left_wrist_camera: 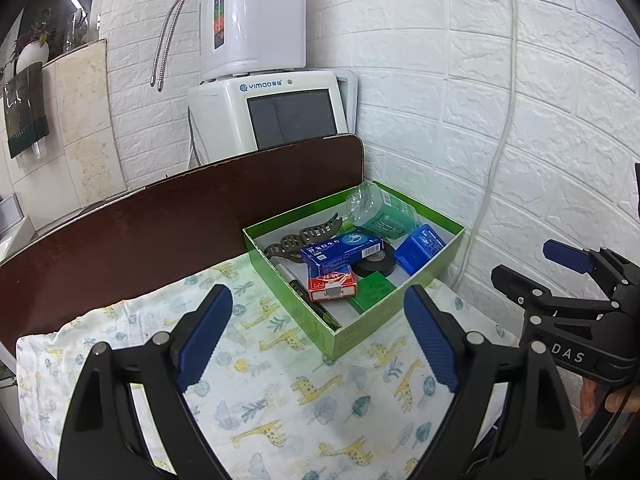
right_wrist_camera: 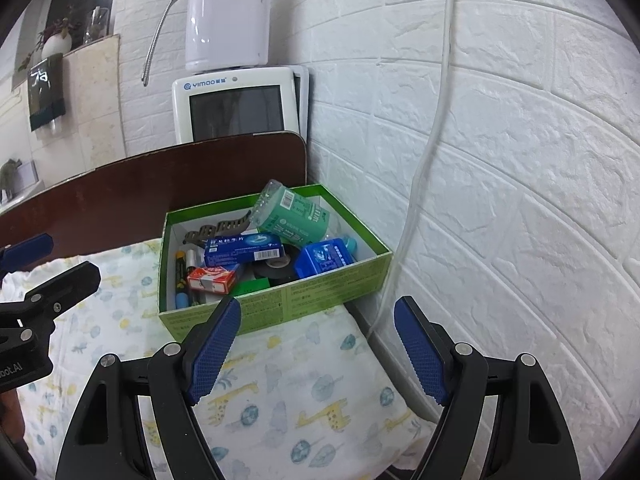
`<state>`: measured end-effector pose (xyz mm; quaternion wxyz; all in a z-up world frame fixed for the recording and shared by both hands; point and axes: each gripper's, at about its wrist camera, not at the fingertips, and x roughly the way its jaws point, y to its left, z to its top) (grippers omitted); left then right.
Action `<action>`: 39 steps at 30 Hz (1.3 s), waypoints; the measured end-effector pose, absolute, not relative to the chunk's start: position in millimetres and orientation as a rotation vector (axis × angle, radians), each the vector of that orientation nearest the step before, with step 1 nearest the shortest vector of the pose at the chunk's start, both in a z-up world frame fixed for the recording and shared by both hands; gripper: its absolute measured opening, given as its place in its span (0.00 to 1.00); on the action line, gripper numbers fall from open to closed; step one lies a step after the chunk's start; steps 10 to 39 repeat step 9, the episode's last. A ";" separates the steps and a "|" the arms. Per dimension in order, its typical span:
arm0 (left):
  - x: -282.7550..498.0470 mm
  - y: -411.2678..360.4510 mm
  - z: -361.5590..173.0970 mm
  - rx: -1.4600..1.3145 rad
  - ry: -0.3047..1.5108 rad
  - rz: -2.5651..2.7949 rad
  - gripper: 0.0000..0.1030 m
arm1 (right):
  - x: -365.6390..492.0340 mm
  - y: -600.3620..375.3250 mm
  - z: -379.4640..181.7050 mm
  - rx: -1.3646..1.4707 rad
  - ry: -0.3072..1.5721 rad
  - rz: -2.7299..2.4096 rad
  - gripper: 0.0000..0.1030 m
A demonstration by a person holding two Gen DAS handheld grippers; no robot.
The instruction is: Organize rigid objects
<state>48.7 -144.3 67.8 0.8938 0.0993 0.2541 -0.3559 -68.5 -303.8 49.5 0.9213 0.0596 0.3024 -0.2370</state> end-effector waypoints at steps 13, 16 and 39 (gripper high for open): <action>45.7 -150.2 67.1 0.219 0.526 -0.736 0.85 | -67.6 -306.7 46.9 0.134 0.628 -0.486 0.78; 45.7 -150.2 67.1 0.219 0.526 -0.736 0.85 | -67.6 -306.7 46.9 0.134 0.628 -0.486 0.78; 45.7 -150.2 67.1 0.219 0.526 -0.736 0.85 | -67.6 -306.7 46.9 0.134 0.628 -0.486 0.78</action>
